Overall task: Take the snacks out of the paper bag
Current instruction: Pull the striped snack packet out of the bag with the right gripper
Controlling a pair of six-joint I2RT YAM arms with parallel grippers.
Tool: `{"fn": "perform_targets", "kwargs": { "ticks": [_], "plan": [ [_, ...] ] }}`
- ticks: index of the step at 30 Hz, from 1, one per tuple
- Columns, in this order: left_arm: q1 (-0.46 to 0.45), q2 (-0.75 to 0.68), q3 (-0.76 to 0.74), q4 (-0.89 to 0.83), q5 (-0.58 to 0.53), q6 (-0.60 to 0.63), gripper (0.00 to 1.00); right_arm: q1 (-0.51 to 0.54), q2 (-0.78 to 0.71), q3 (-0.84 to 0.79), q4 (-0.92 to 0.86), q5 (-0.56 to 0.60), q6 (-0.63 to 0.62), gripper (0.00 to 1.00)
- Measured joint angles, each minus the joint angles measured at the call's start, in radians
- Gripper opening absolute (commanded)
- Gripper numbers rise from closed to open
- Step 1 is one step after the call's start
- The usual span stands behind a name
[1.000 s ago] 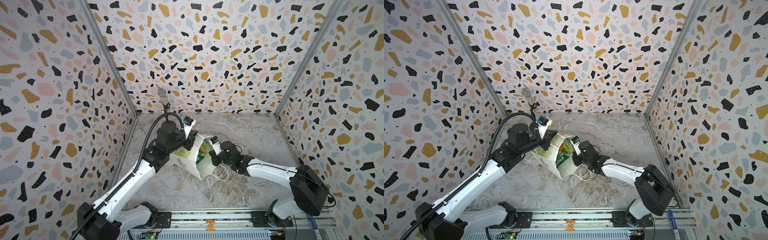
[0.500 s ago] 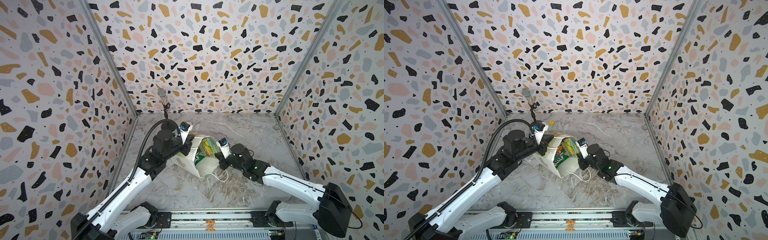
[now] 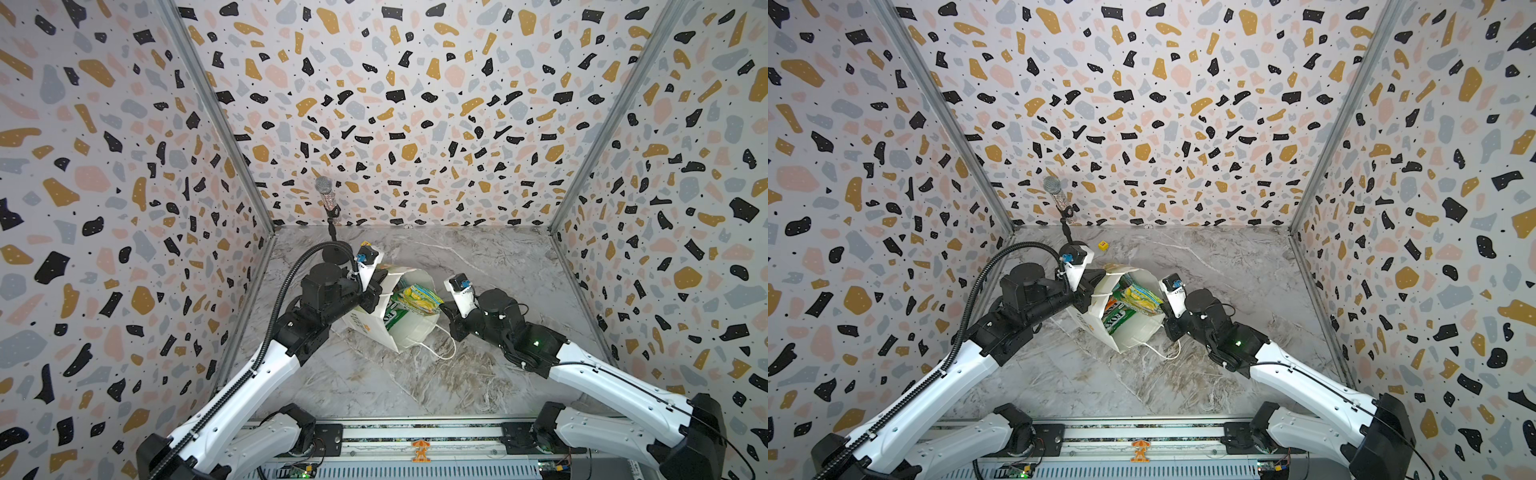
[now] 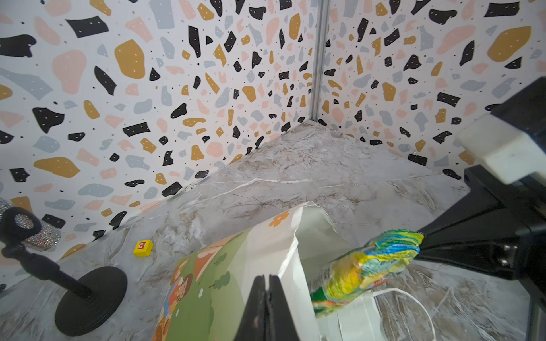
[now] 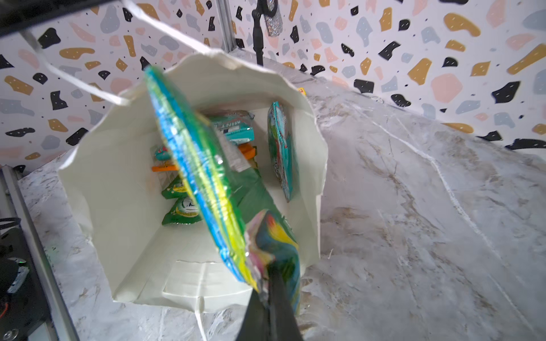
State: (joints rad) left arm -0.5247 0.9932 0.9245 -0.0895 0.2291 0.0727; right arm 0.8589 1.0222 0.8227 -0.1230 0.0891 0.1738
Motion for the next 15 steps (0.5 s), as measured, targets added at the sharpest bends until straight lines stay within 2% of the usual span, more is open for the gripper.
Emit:
{"fn": "perform_targets", "kwargs": {
  "ticks": [10, 15],
  "plan": [
    [0.000, 0.023, 0.000, -0.008, 0.051, 0.013, 0.00, 0.000, -0.134, 0.053, -0.062, 0.135, -0.011, 0.00],
    [0.000, 0.023, 0.000, -0.008, 0.055, 0.013, 0.00, -0.066, -0.140, 0.093, -0.118, 0.189, -0.009, 0.00]
  ]
}}
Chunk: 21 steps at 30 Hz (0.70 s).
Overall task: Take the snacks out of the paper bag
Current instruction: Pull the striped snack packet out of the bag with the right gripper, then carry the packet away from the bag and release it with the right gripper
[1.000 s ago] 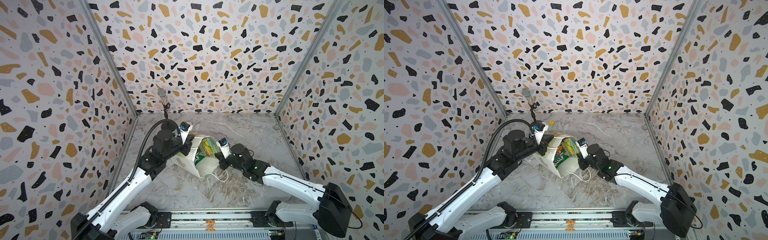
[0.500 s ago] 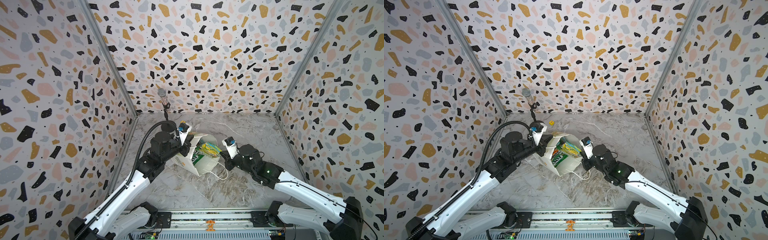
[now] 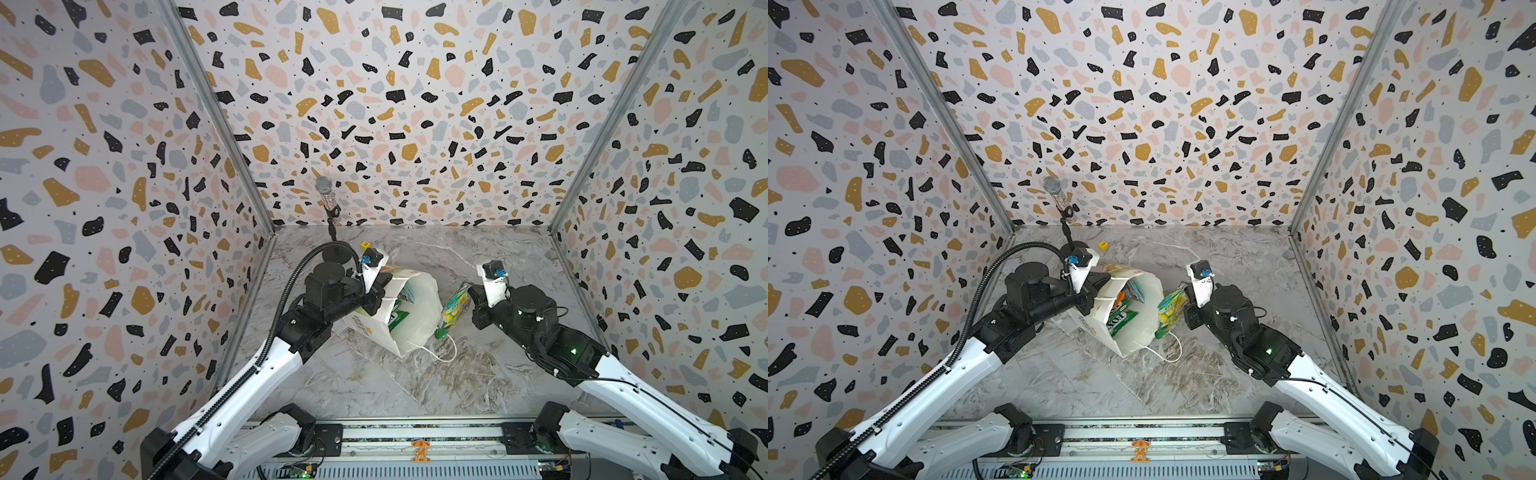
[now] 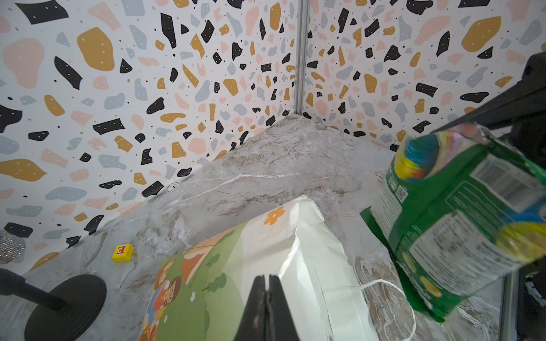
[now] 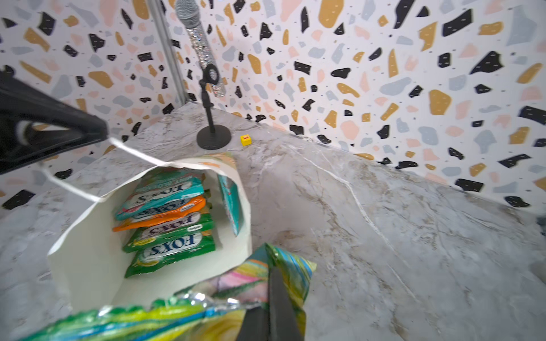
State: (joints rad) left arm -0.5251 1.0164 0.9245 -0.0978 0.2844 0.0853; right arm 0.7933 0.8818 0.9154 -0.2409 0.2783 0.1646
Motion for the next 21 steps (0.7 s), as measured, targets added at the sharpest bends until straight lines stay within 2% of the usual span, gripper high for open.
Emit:
{"fn": "perform_targets", "kwargs": {
  "ticks": [4, 8, 11, 17, 21],
  "plan": [
    [0.000, 0.000, 0.000, 0.000, 0.008, 0.000, 0.00, -0.135, 0.022, 0.029, -0.025, -0.023, 0.023, 0.00],
    [0.000, 0.000, 0.000, 0.000, 0.014, 0.001, 0.00, -0.320, 0.083, 0.039, -0.028, -0.119, 0.053, 0.00],
    [0.000, 0.000, 0.000, 0.000, 0.014, 0.001, 0.00, -0.418, 0.163, 0.039, -0.021, -0.192, 0.074, 0.00],
    [0.000, -0.001, 0.000, -0.001, 0.013, 0.000, 0.00, -0.549, 0.365, 0.039, 0.034, -0.382, 0.124, 0.00],
    [-0.002, -0.002, 0.000, -0.001, 0.005, 0.000, 0.00, -0.593, 0.499, 0.046, 0.086, -0.491, 0.148, 0.00]
  ]
}}
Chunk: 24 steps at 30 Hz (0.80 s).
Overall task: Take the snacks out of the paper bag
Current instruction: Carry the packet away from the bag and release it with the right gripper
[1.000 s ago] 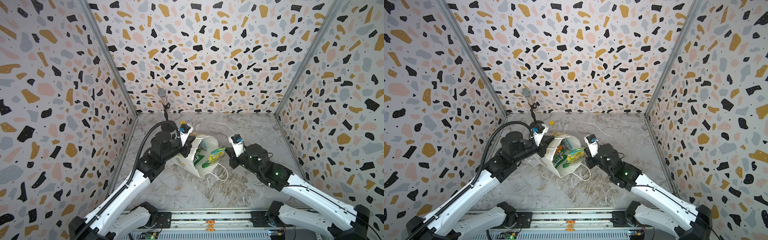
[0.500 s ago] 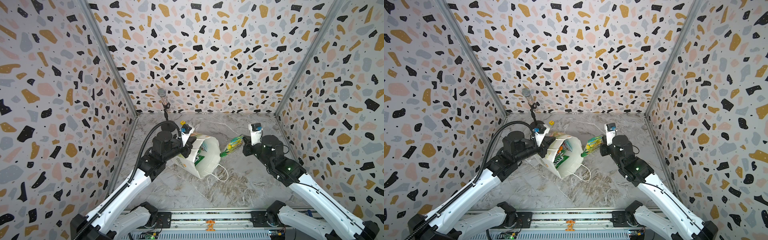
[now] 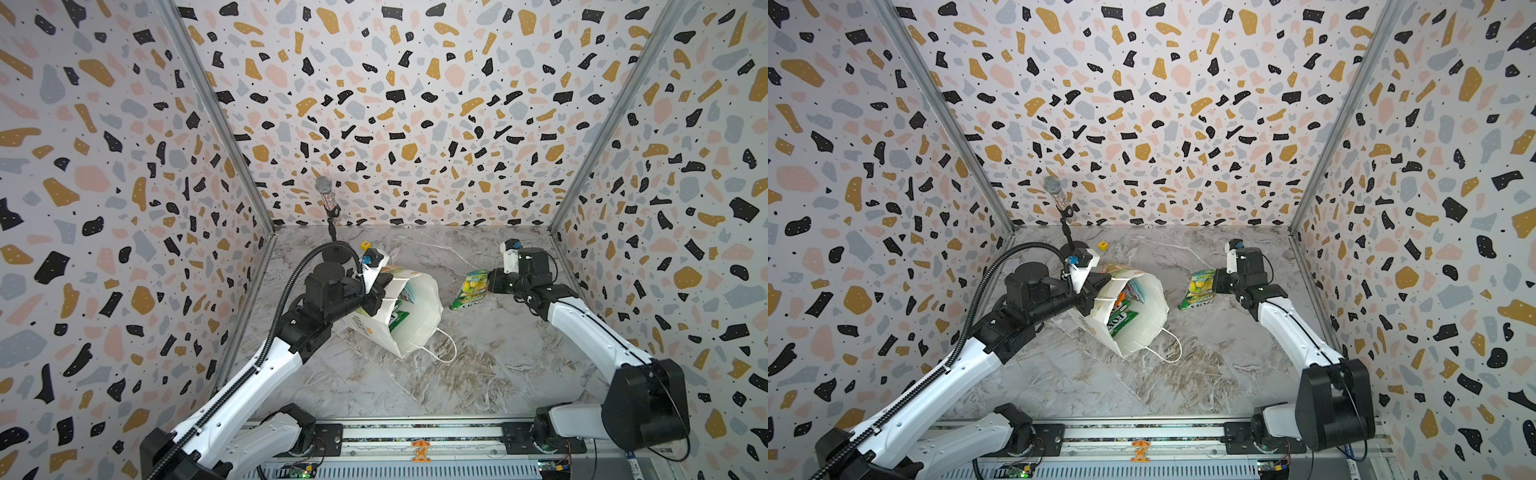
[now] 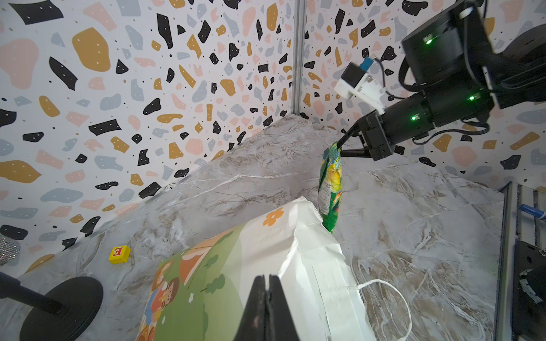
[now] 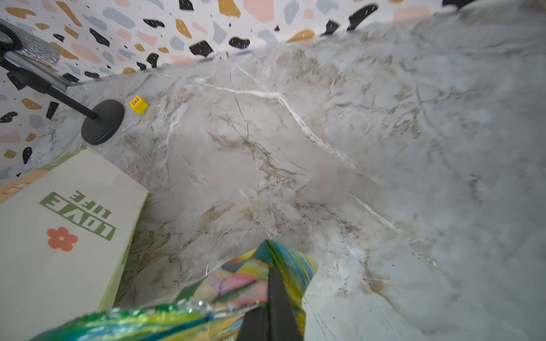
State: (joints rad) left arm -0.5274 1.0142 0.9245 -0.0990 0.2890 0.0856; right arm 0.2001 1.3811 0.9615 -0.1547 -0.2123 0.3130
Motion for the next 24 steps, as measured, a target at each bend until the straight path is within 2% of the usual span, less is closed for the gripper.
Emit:
{"fn": "perform_targets", "kwargs": {
  "ticks": [5, 10, 16, 24],
  "plan": [
    [-0.002, 0.000, 0.000, -0.002, -0.002, 0.000, 0.00, -0.052, 0.181, 0.060, 0.061, -0.119, 0.046, 0.00],
    [-0.005, 0.002, 0.000, -0.005, -0.004, 0.000, 0.00, -0.104, 0.311, 0.138, 0.116, -0.184, 0.091, 0.00],
    [-0.006, 0.002, 0.000, -0.005, -0.011, 0.000, 0.00, -0.148, 0.441, 0.230, 0.142, -0.197, 0.119, 0.00],
    [-0.006, 0.005, 0.000, -0.006, -0.015, 0.000, 0.00, -0.195, 0.544, 0.268, 0.150, -0.190, 0.148, 0.00]
  ]
}}
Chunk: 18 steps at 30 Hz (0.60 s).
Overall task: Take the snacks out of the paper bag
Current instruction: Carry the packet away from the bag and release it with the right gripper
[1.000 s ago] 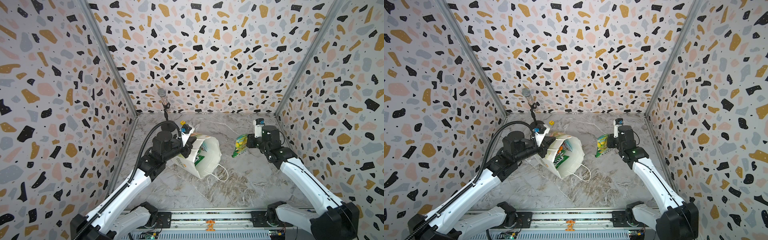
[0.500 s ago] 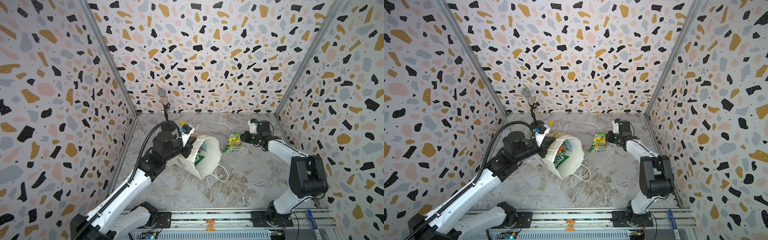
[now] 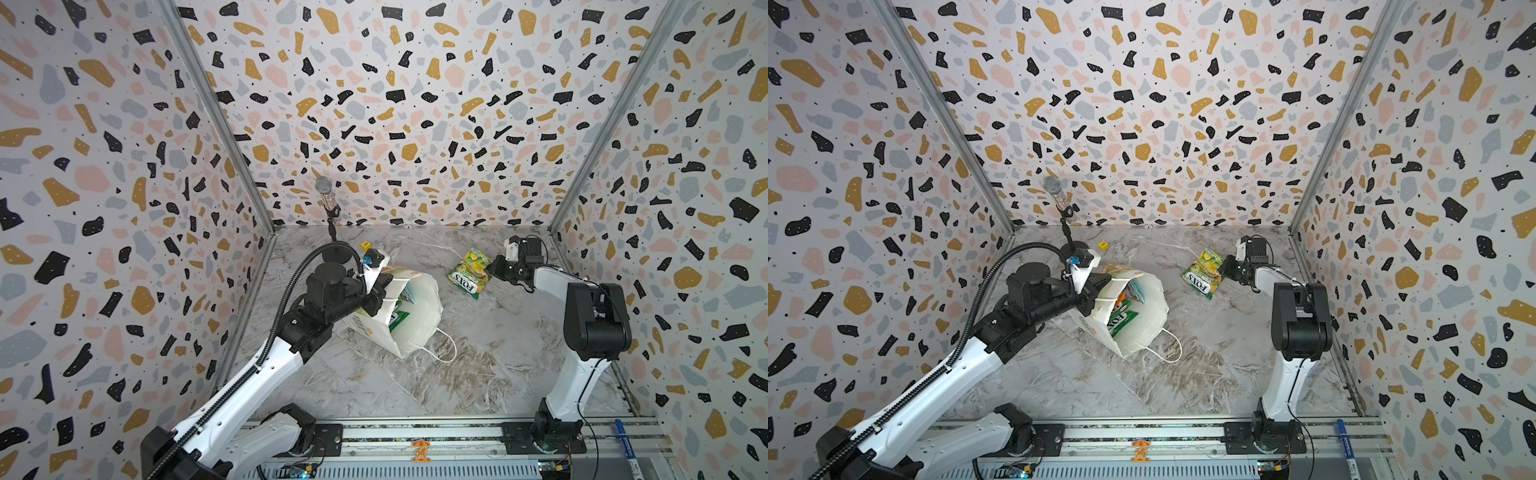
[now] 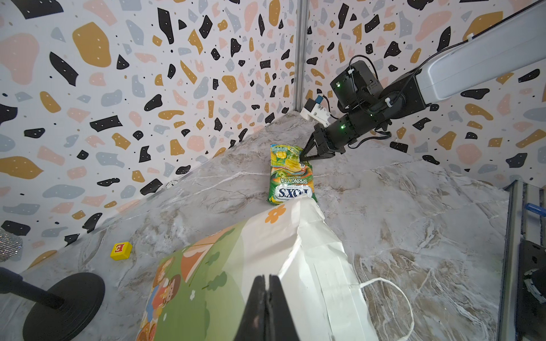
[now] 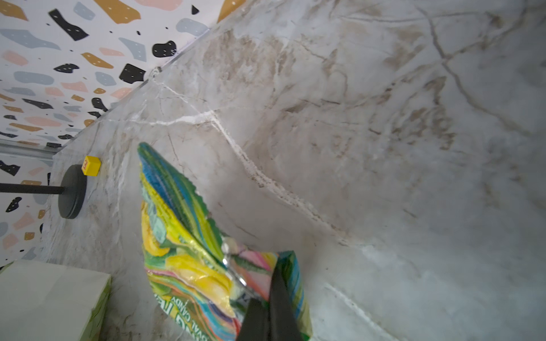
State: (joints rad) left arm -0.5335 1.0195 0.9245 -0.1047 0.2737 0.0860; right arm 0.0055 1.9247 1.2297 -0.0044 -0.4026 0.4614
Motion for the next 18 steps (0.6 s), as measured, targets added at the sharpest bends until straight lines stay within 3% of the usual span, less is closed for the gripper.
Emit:
{"fn": "perform_targets", "kwargs": {
  "ticks": [7, 10, 16, 18],
  "plan": [
    [0.000, 0.000, 0.000, 0.000, -0.003, 0.000, 0.00, -0.023, 0.023, 0.000, -0.001, 0.031, 0.012, 0.00],
    [0.000, 0.000, 0.000, 0.000, -0.005, 0.000, 0.00, -0.031, 0.023, 0.000, -0.002, 0.051, 0.017, 0.09],
    [0.000, 0.000, 0.000, 0.000, -0.006, 0.000, 0.00, -0.047, 0.008, -0.023, 0.008, 0.106, 0.026, 0.43],
    [0.000, 0.000, 0.000, 0.000, -0.006, 0.000, 0.00, -0.050, -0.018, -0.049, 0.010, 0.126, 0.027, 0.47]
  ]
}}
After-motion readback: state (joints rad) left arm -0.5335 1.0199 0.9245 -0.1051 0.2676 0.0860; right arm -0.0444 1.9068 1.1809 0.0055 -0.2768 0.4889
